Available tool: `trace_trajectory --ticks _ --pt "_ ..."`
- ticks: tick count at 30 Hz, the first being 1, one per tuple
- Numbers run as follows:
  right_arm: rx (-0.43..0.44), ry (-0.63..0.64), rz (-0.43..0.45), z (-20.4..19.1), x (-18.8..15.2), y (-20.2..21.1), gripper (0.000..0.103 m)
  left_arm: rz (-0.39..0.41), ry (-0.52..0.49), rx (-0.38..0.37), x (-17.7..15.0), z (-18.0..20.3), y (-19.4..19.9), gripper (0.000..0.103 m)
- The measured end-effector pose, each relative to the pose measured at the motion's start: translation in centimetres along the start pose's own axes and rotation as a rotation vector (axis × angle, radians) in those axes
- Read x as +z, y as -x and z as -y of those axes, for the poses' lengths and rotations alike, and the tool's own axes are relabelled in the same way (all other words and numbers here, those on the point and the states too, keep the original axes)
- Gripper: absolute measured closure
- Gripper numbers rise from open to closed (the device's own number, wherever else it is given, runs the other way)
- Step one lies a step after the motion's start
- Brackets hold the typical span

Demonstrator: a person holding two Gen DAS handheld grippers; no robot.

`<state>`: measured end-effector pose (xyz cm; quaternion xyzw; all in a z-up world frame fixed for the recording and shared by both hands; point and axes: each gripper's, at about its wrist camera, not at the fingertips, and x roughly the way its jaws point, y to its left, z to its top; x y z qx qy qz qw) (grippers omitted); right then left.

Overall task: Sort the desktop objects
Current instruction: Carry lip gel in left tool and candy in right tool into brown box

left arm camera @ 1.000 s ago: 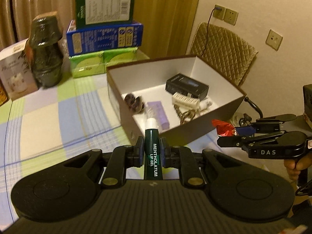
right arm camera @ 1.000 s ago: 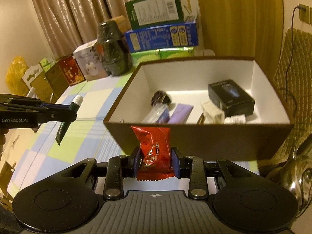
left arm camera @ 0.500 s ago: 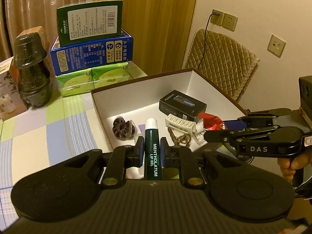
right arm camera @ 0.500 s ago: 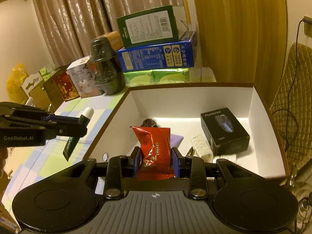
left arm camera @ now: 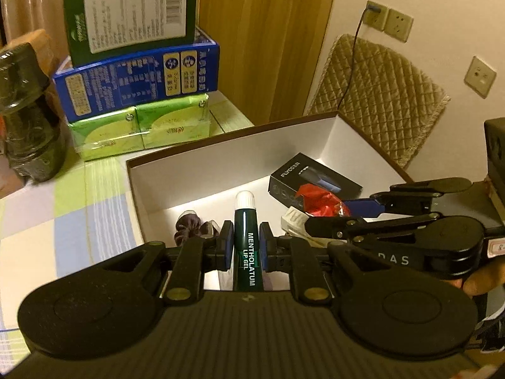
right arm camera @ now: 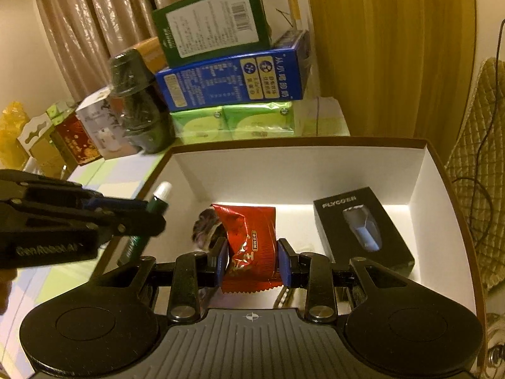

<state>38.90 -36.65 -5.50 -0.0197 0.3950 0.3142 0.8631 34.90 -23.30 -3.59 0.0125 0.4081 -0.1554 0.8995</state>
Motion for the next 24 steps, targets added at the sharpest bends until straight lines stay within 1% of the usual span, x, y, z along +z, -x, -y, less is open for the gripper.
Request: trace_trajectory --ticks 5,12,24 --pt "0.005 -0.016 -0.026 1.1 1.0 -1.9 0.072 -0.054 0.035 0.017 1.2 -0.6 -3.3 0.09" --pt "0.005 -0.022 -0.065 1.9 2.2 -4.6 0.072 -0.085 0.062 0.036 2.7 -1.3 -6.5 0.09" --pt "-0.001 -0.04 -0.113 3.0 2.8 -7.5 0.072 -0.143 0.107 0.045 3.6 -2.5 -10.5 0.09"
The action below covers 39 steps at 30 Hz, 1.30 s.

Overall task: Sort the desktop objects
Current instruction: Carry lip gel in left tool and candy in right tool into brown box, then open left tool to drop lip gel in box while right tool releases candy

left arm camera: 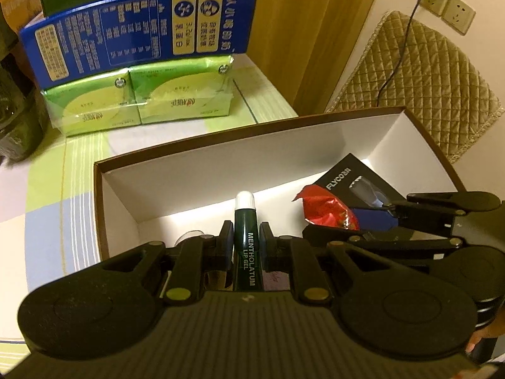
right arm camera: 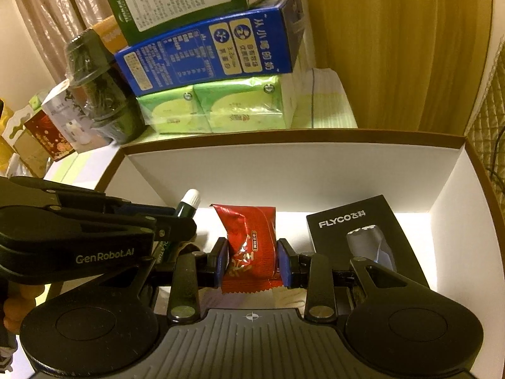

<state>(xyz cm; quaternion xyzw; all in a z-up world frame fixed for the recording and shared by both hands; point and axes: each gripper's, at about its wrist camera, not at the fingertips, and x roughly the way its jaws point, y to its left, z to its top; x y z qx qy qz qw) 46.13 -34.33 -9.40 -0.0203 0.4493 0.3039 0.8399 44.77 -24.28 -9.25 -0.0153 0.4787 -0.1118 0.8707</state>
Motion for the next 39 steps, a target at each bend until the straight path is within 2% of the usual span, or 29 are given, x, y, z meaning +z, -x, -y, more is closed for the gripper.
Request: trace_trajectory --ticks 11,19,24,26,28,31,33,34,36,39 --pt "0.008 -0.006 -0.011 0.3 0.2 -0.8 0.072 -0.014 0.013 0.001 0.3 -0.7 -1.2 0.09" --pt "0.015 -0.002 -0.009 0.0 0.3 -1.2 0.072 -0.002 -0.004 0.028 0.5 -0.9 -0.5 0.081" --pt "0.025 0.006 0.026 -0.1 0.3 -0.9 0.072 0.007 0.001 0.045 0.5 -1.1 0.1 0.073" --pt "0.023 0.004 0.032 -0.1 0.3 -0.7 0.066 0.012 0.004 0.049 0.5 -1.2 0.4 0.069" --pt "0.019 -0.001 0.047 0.1 0.1 -0.1 0.051 0.015 0.006 0.057 0.5 -1.2 0.9 0.069" --pt "0.031 -0.011 0.071 0.3 -0.3 1.1 0.035 0.027 0.004 0.07 0.3 -1.2 1.8 0.064" --pt "0.034 -0.012 0.087 0.4 -0.6 2.0 0.025 0.038 0.002 0.085 0.1 -1.2 2.6 0.052" --pt "0.032 -0.011 0.096 0.4 -0.8 2.4 0.021 0.045 -0.002 0.092 0.0 -1.1 3.0 0.05" --pt "0.027 -0.01 0.11 0.3 -1.2 3.3 0.017 0.058 -0.011 0.1 -0.3 -0.9 3.9 0.04" --pt "0.023 -0.012 0.131 0.1 -1.8 4.6 0.007 0.081 -0.022 0.109 -0.8 -0.6 5.3 0.035"
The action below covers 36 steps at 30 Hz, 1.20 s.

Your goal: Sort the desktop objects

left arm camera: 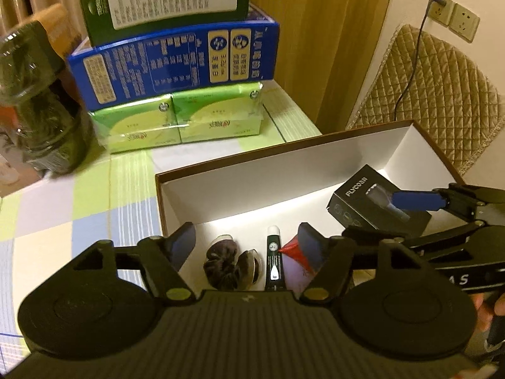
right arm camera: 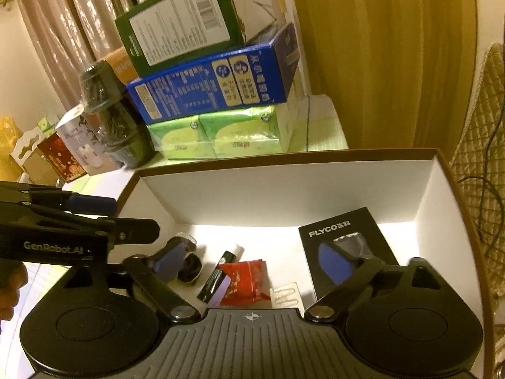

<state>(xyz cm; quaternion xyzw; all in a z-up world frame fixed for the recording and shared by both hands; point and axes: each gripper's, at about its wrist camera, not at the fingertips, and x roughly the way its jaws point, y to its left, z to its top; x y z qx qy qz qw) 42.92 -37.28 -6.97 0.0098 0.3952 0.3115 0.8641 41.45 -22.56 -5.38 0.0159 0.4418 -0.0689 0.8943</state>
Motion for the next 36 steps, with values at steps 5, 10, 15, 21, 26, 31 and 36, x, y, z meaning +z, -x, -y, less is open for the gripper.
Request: trace_trajectory --ticks 5,10,15,21,26,31,36 --pt "-0.017 0.029 0.026 -0.6 -1.0 2.3 0.002 0.033 0.003 0.02 -0.9 0.4 2.4 0.021" --pt "-0.039 0.033 0.041 -1.1 -2.1 4.4 0.002 0.062 0.019 0.048 -2.1 0.5 4.7 0.016" --pt "-0.09 0.062 0.044 -1.9 -3.4 6.1 0.002 0.088 0.053 0.084 -3.8 0.4 6.8 0.012" --pt "-0.131 0.091 0.052 -3.2 -4.8 8.2 0.002 0.106 0.078 0.129 -6.2 -0.1 9.3 0.009" --pt "-0.141 0.073 0.071 -4.4 -6.0 9.9 0.002 0.121 0.076 0.152 -8.0 -0.5 11.6 0.007" --pt "-0.15 0.018 0.083 -5.6 -7.2 11.4 0.002 0.146 0.08 0.145 -9.8 -1.1 14.0 0.004" --pt "-0.159 -0.004 0.094 -7.7 -8.6 12.9 0.002 0.148 0.1 0.134 -11.6 -2.4 16.2 0.001"
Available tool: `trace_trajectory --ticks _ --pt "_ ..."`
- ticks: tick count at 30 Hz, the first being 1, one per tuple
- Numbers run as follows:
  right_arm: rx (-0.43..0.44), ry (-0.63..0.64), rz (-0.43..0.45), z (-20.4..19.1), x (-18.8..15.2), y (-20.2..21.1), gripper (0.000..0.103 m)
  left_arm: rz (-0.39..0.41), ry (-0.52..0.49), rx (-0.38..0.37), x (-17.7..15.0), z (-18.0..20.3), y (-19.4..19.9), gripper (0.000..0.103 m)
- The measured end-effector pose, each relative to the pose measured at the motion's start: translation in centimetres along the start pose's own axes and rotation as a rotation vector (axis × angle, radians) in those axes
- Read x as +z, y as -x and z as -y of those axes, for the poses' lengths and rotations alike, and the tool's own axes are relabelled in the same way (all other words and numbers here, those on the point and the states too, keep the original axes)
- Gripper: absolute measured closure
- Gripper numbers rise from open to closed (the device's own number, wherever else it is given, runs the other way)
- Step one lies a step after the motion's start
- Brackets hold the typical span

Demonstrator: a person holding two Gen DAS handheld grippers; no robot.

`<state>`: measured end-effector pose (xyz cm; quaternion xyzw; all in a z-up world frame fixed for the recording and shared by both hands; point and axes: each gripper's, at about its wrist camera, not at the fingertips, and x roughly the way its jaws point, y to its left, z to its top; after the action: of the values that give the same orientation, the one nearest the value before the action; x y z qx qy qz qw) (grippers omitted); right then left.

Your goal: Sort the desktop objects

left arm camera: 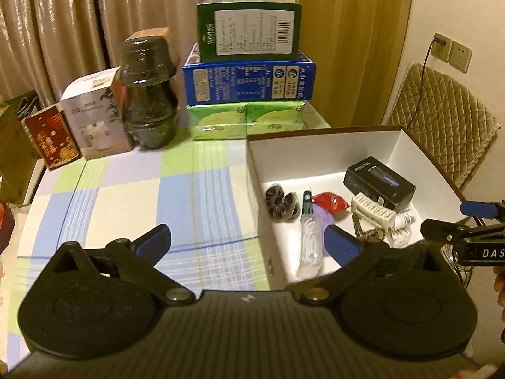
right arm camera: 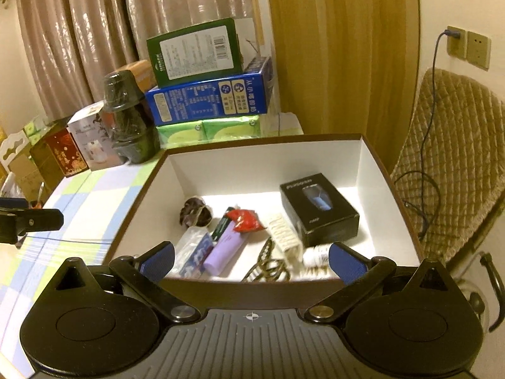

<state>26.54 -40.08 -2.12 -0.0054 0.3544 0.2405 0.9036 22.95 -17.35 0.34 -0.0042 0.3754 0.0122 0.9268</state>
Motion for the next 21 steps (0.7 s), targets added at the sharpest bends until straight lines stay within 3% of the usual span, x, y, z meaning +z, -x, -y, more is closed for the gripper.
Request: trace_trajectory --ticks 8,21 --pt "-0.011 -0.04 -0.003 -3.2 -2.7 2.4 0.002 0.005 0.009 -0.007 -2.5 -3.0 4.2 0.001" --pt "0.018 -0.042 -0.034 -7.4 -6.6 5.1 0.002 -0.058 0.036 0.028 -7.6 -6.6 8.3 0.001"
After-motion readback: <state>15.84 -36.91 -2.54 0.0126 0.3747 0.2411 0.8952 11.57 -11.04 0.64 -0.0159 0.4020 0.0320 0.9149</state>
